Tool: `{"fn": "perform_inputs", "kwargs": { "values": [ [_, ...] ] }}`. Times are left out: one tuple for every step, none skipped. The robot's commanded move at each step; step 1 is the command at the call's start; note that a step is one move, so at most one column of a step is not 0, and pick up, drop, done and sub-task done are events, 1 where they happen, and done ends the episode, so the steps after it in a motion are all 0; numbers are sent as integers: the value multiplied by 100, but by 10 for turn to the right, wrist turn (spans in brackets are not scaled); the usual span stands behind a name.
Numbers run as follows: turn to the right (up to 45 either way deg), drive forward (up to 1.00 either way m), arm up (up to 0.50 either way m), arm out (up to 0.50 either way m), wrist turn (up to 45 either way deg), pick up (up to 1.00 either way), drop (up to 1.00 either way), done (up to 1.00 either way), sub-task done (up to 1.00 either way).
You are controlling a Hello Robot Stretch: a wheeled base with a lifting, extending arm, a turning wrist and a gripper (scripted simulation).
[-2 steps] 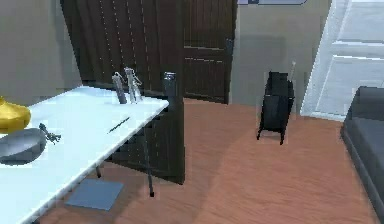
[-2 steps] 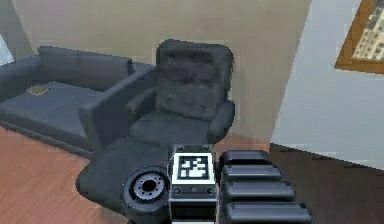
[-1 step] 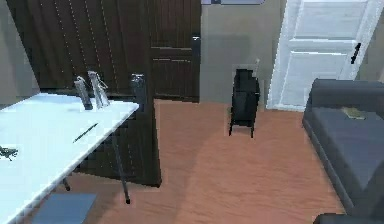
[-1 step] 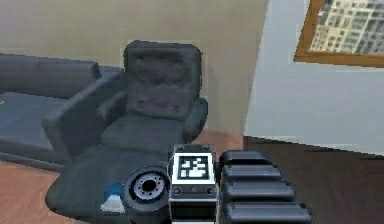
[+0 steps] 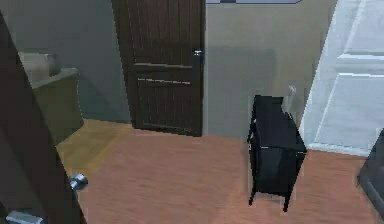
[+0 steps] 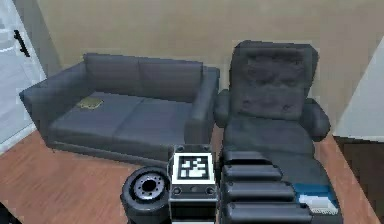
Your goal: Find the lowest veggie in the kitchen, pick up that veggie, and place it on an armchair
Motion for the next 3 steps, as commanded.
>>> {"fn": "perform_inputs", "kwargs": {
  "values": [
    [0,50,0,0,0,0,0,0,0],
    [150,0,0,0,0,0,0,0,0],
    [0,30,0,0,0,0,0,0,0]
  ]
}}
